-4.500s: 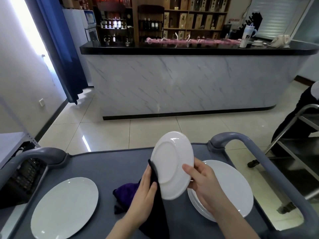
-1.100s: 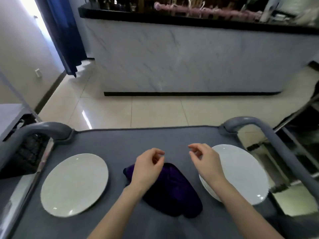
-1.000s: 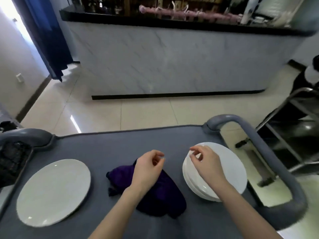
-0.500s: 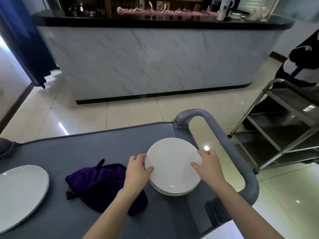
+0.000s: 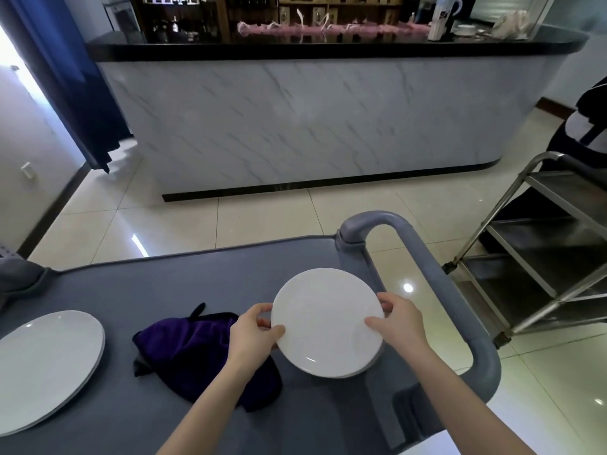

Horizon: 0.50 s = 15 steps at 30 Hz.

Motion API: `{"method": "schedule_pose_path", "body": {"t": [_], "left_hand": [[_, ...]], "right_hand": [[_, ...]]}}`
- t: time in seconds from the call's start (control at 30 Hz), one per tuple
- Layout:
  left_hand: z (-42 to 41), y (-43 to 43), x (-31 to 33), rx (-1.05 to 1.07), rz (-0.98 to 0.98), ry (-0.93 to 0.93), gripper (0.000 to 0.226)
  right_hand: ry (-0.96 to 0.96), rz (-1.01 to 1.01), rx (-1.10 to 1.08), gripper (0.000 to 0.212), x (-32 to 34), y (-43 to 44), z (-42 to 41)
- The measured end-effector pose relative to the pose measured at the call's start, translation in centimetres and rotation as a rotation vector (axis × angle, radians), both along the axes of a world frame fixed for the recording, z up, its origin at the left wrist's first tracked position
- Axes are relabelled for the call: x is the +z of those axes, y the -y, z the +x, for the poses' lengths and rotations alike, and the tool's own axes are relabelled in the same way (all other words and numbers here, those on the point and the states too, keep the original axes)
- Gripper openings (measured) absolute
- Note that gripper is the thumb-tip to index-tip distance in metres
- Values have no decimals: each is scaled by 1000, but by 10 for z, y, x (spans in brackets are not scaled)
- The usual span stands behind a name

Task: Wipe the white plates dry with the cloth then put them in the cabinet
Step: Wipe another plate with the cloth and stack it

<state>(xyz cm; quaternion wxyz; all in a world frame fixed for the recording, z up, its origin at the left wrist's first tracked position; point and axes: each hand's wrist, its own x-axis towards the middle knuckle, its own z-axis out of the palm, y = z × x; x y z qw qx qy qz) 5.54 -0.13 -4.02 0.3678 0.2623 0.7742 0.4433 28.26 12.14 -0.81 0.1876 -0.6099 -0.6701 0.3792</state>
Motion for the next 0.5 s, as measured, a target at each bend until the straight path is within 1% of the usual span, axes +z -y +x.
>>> {"method": "schedule_pose_path", "body": {"t": [0.17,0.27,0.33,0.4,0.5], "left_hand": [[-15,5,3,15,48,23,40],[-24,4,13,9,90,44,39],[-32,6,19,23,112,53,39],[-43,10,24,43,132,61,39],[-62,20,33,75,168,98,40]], "right_hand": [[-106,6,-29,43,0,0,-15],[-236,-10,-65,37,7,-2,-25],[-372,-66,-89,33,11,-4,-31],[-495,-134,-79,38,13,-1,-39],[-616,-283,-13,47,14,9,-58]]}}
